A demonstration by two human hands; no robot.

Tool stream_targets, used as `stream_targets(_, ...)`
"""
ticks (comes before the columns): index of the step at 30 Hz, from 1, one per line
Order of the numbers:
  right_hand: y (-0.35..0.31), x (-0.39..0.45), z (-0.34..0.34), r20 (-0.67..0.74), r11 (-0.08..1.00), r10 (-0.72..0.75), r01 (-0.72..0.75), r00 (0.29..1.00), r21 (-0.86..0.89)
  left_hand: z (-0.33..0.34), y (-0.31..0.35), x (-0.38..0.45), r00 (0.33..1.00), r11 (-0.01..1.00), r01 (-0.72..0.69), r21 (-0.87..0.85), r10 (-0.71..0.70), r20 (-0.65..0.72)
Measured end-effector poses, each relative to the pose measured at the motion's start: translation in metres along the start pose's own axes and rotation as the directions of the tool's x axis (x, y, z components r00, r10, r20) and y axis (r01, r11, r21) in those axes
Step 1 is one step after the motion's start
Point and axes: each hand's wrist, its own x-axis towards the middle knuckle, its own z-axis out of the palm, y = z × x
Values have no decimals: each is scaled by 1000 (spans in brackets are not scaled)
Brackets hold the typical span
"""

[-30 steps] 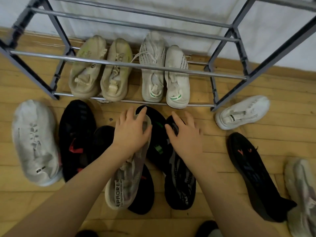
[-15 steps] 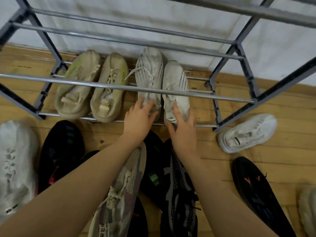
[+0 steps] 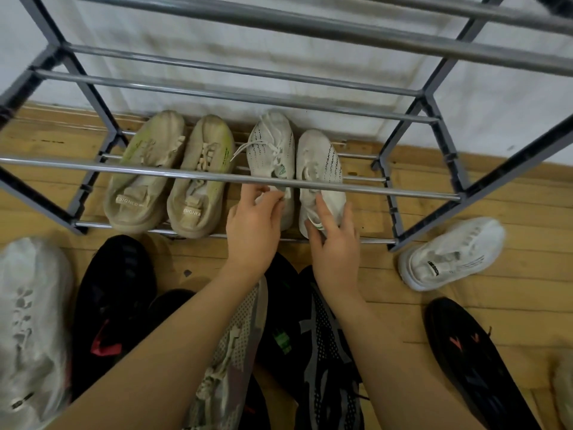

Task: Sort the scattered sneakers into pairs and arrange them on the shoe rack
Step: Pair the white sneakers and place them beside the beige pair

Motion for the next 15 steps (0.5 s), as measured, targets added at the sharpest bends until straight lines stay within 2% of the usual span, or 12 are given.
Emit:
stream_targets(5,4,-8,0,-8,1000,-12,12,1000,-9,-13,-13,-24,998,997,-44,61,47,-36)
stream_targets(8,5,-12,2,9,999,-26,26,1000,-20,-18,-14,-33,999,992,-50,113,50,3)
stream_targets(10,5,-13,4,52,999,-9,11,999,-42,-16,-14,-31,997,989,1,147,-13,80)
stream_targets(12,5,-14,4,118,998,17,-9,993,-67,-11,-13,-26,971,979,33,200,-79,225)
stream_targets(15,8,-12,3,166,995,-4,20,986,-94,-6,-13,-17,922,948,-34,317,-92,375)
